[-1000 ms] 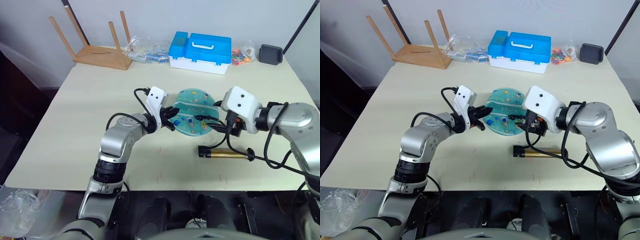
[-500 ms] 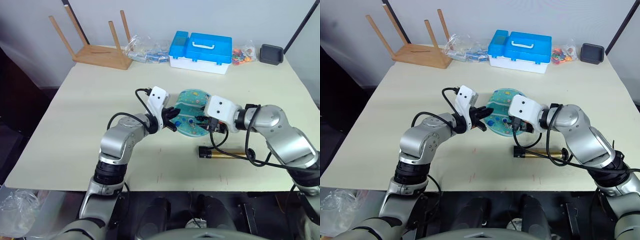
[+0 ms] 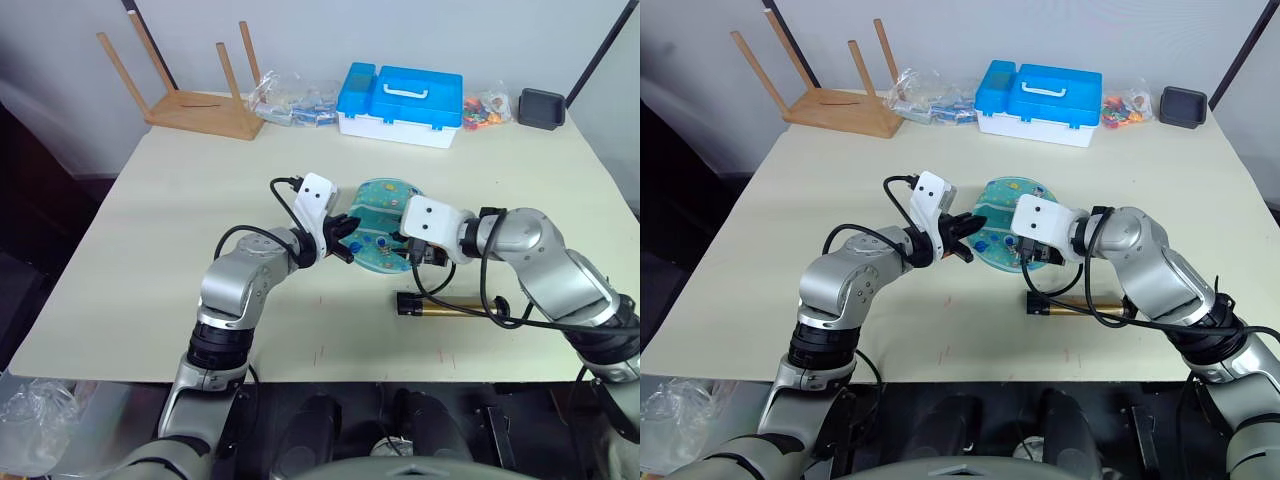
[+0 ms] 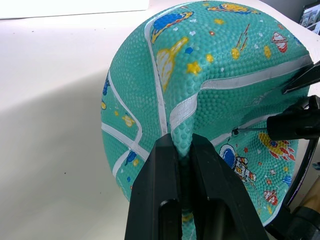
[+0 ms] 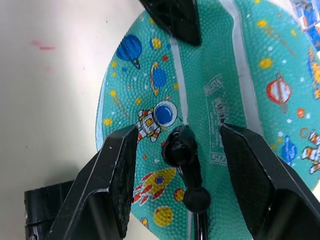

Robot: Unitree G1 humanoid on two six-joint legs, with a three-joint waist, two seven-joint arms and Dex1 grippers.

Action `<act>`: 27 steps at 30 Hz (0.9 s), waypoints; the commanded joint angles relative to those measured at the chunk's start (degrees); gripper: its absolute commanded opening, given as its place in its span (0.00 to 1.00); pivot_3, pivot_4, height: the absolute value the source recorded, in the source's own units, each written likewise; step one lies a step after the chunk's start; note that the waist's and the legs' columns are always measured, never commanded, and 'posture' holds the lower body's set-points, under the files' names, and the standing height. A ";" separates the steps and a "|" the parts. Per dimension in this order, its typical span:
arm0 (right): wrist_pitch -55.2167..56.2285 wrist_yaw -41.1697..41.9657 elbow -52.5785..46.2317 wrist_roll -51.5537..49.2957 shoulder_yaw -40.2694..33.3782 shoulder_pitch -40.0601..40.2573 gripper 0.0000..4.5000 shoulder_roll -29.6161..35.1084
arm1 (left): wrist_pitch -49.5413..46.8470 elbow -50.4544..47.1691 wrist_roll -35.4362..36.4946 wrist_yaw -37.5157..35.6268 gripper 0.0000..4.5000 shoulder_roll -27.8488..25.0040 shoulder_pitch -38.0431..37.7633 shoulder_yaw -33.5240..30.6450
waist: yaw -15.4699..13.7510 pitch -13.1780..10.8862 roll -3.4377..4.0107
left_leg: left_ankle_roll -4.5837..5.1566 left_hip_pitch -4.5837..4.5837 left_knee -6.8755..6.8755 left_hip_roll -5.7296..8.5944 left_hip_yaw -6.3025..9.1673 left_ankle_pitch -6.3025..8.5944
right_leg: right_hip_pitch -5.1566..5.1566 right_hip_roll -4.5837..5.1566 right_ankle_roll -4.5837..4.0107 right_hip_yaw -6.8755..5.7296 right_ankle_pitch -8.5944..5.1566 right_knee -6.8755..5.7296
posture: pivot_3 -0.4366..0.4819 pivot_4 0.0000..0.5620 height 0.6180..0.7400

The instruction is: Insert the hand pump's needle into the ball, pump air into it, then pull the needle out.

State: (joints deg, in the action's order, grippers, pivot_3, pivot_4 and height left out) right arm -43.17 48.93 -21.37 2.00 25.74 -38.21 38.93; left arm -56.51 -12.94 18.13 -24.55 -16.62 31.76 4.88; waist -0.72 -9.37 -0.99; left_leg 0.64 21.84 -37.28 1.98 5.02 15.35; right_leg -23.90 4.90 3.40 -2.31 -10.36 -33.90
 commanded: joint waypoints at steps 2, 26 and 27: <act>0.98 0.00 -0.17 1.22 -0.25 -1.37 0.60 -0.22 | -1.81 0.34 -0.09 0.45 0.00 -0.49 -1.06 0.92 | 0.00 0.00 0.00 | 0.00 0.00 -0.02 0.01 0.00 0.00 | 0.00 0.00 -0.01 0.00 0.01 -0.01 | 0.48 0.27 1.00; -4.75 0.39 5.18 7.82 7.15 -5.44 0.07 -3.05 | -2.31 0.41 0.80 1.37 0.00 -0.09 -1.10 0.98 | 0.26 0.06 -0.04 | 0.00 -0.11 -0.15 0.03 -0.09 -0.01 | 0.06 -0.03 -0.24 0.10 0.16 -0.17 | 0.48 0.27 1.00; -5.23 -0.02 6.43 8.33 7.78 -5.80 0.07 -3.79 | -2.30 0.45 0.81 1.39 0.00 -0.10 -1.11 1.00 | 0.33 0.09 -0.05 | 0.00 -0.14 -0.15 0.02 -0.10 -0.01 | 0.07 -0.05 -0.24 0.11 0.16 -0.18 | 0.48 0.27 1.00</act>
State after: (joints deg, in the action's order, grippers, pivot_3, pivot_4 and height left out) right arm -46.67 49.64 -17.46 8.50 31.77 -43.56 35.77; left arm -57.11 -13.13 19.01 -23.29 -16.61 31.43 4.79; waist -0.39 -9.29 -1.04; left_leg 0.64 21.67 -37.43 2.01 4.91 15.34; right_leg -23.81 4.85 3.15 -2.19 -10.20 -34.10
